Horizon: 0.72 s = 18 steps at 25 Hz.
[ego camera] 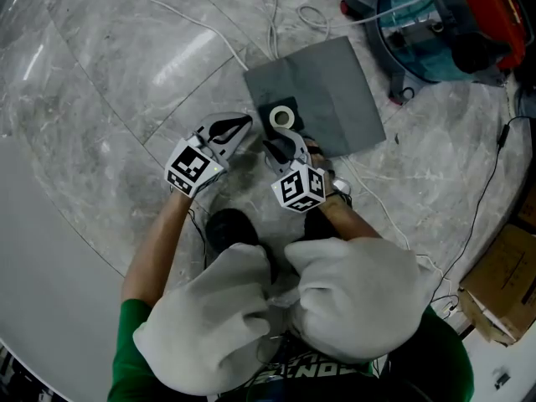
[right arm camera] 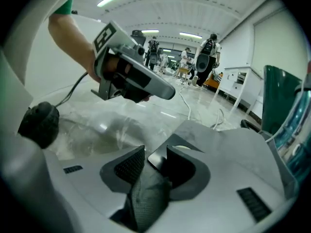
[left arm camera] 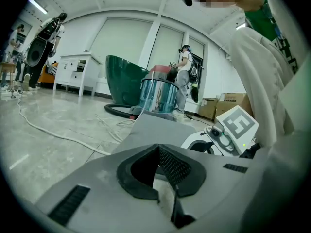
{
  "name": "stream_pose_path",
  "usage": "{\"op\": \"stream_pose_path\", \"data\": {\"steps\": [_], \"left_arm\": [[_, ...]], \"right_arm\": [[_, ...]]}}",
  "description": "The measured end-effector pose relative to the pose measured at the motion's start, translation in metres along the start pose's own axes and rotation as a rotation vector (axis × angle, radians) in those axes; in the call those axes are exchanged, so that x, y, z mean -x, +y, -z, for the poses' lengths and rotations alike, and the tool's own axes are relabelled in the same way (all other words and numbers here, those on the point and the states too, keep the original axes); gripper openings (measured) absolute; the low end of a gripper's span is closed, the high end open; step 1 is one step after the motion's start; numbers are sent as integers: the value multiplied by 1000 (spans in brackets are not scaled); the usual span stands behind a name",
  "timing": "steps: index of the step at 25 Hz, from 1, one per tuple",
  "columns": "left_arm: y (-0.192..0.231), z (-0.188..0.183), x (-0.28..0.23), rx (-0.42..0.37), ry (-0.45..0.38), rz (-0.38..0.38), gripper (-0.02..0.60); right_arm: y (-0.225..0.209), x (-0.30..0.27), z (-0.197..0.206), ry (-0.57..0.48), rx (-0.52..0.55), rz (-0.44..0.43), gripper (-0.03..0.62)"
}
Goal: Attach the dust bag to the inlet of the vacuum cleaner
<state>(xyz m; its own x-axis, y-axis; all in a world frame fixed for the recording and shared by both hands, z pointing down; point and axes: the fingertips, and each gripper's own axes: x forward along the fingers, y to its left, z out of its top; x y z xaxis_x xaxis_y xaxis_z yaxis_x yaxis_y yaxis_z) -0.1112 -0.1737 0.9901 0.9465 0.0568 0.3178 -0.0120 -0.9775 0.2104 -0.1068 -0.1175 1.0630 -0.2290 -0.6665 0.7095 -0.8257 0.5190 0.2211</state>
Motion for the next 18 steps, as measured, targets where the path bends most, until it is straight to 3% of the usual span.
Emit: {"op": "stream_pose_path", "data": {"steps": [4, 8, 18], "left_arm": [[-1, 2, -1, -4, 8, 2, 5], [-2, 1, -5, -9, 11, 8, 5], [-14, -26, -39, -39, -15, 73, 5]], "right_arm": [[-9, 0, 6, 32, 14, 73, 129], [-30, 14, 4, 4, -57, 146, 127], [-125, 74, 22, -21, -248, 442, 77]]}}
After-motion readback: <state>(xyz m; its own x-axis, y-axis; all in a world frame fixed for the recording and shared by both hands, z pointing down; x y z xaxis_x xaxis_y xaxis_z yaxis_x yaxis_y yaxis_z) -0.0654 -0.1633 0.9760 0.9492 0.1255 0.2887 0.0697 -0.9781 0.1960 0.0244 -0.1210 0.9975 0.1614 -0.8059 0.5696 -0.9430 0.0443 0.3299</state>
